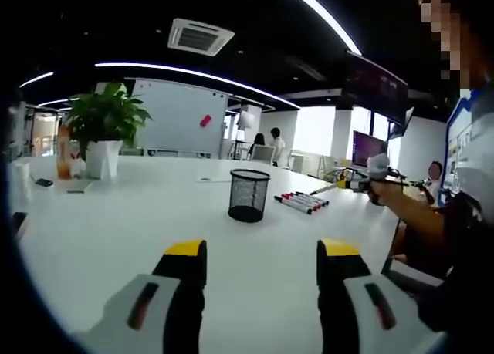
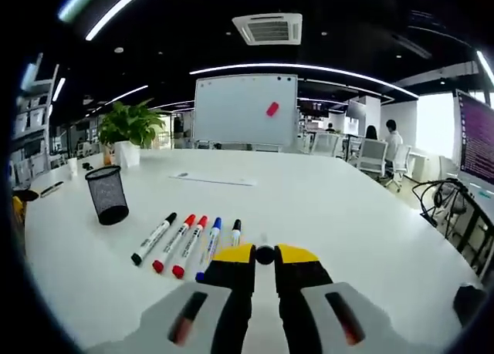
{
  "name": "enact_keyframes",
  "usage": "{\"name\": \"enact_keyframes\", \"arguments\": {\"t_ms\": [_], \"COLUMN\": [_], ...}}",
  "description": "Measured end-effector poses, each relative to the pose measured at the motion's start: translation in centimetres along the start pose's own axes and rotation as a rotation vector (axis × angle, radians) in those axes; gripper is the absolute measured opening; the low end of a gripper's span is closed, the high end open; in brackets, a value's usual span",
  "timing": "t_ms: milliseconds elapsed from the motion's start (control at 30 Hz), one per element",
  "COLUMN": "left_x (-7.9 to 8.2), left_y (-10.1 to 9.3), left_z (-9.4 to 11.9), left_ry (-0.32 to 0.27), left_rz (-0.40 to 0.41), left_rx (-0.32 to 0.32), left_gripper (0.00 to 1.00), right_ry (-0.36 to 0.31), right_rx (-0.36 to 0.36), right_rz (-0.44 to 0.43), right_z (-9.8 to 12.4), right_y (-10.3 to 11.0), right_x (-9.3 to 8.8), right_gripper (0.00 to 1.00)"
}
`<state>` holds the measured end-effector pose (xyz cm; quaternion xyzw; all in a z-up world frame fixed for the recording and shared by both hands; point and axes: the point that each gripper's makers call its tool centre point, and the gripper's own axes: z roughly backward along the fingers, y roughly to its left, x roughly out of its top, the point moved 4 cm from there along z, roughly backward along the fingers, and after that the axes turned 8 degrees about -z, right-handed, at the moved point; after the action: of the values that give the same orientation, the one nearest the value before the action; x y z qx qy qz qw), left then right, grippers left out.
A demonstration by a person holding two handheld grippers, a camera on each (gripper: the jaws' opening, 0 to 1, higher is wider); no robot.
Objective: Pick up the whiteboard markers from the pen holder and place them facing the whiteboard neatly
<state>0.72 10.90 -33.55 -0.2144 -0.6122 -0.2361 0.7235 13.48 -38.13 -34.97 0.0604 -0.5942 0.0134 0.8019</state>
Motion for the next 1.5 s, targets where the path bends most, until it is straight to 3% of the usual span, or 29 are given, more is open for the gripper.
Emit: {"name": "enact_keyframes", "arguments": {"t_ms": [567,867,1200,1500], "left_x": [-0.1,0.2,0.1,-0.1], "left_y": [0.4,0.6,0.8,0.9], "left_z": [0.6,0.9,0.7,0.8], "left_ry": [-0.012,-0.021,-0.014,-0.011], "left_rz": [0.013,0.006,0.001,0.013], "left_rx": [0.023,0.030,0.028,0.035], "left_gripper": [0.58,0.58,0.58,0.58], "right_ry": [0.065,0.155,0.178,0.161], "right_rx": [0.000,-0.011,-0.014,0.002], "right_rz": [-0.011,-0.023,-0.032,-0.035], "right_z": [-1.5,-3.1,-3.3,-3.7], "right_y": [-0.2,-0.3,-0.6,-0.6], "right_x": [-1.6,-3.8,-5.0,-4.8], "right_gripper": [0.13,0.13,0.13,0.13]}}
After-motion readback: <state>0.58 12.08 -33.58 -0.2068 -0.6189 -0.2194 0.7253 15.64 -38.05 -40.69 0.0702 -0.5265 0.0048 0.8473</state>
